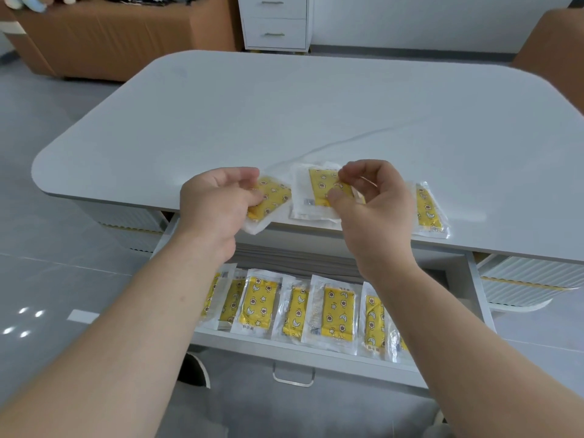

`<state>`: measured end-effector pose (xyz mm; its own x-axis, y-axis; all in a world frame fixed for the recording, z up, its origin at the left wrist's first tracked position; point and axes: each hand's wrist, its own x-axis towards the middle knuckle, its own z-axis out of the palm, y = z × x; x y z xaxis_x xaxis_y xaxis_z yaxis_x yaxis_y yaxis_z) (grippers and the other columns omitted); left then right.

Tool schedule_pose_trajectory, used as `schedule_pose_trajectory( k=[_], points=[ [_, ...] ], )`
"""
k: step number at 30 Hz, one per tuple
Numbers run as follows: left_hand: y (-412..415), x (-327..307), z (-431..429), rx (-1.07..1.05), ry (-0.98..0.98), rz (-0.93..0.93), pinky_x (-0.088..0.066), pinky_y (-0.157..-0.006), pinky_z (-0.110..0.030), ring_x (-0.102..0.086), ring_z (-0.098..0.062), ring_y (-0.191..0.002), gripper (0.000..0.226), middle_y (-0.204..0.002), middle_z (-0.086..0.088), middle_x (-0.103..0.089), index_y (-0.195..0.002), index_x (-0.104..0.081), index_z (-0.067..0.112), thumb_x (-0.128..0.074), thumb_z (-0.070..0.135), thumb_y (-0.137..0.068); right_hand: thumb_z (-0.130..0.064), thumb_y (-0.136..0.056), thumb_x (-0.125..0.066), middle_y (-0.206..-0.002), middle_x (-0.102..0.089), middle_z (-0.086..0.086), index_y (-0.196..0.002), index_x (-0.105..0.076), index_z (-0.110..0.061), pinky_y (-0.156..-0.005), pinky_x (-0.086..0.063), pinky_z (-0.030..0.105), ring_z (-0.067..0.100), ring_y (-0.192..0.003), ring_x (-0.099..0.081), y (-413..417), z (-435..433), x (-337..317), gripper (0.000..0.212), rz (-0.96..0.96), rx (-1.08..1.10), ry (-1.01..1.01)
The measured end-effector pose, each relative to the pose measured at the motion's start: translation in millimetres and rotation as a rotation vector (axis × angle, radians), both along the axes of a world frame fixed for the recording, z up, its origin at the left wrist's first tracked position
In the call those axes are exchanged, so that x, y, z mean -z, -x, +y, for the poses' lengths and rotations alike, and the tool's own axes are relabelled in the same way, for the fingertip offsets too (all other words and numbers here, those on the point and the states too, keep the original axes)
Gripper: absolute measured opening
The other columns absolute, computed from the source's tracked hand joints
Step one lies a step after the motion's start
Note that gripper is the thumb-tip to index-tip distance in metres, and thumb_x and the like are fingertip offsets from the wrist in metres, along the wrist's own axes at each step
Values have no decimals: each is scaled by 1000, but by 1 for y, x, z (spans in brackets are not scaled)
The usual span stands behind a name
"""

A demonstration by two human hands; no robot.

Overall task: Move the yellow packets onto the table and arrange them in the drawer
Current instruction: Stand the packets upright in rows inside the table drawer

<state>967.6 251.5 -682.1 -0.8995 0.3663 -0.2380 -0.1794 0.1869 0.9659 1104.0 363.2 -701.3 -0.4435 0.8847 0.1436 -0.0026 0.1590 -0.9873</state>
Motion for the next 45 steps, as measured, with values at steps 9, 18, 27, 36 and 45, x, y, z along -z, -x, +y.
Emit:
schedule_pose_trajectory(
  k=[9, 18, 27, 36, 45],
  points=[
    [8, -9, -27, 110, 138, -131, -60, -77, -36, -72, -22, -94, 54, -106, -6, -72, -114, -73, 25, -78, -10, -73, -6, -91, -71, -124, -58, -25, -109, -62, -38, -80, -45, 6, -1, -128, -51, -1, -17, 7, 38, -37, -142, 87],
    [13, 0, -32, 342, 497, -28, -35, -85, -25, -59, -5, -87, 33, -95, 4, -72, -98, -75, 19, -89, 9, -70, 14, -85, -64, -96, -79, 1, -117, -60, -31, -87, -61, 50, 23, -86, -77, 3, -23, 11, 55, -5, -198, 382],
    [30, 32, -29, 683, 1021, 143, -56, -94, -46, -67, -32, -102, 39, -110, -9, -70, -115, -68, 9, -84, 16, -80, 9, -84, -69, -92, -78, 6, -103, -77, -16, -82, -62, 53, 29, -87, -76, 0, -18, 15, 33, -235, -436, 387],
    [52, 74, -39, 518, 1022, -265, -52, -90, -44, -61, -33, -97, 52, -94, -14, -62, -132, -53, 4, -73, -7, -85, -12, -84, -80, -86, -78, -4, -96, -72, -18, -74, -64, 40, 14, -76, -76, -1, -16, 27, 16, -602, -473, 209],
    [54, 88, -37, 494, 945, -259, -57, -93, -49, -68, -36, -104, 35, -110, -19, -70, -107, -64, 2, -80, -8, -78, -14, -88, -76, -95, -77, -1, -108, -66, -19, -71, -64, 37, 18, -78, -75, -2, -17, 45, 23, -834, -510, 109]
  ],
)
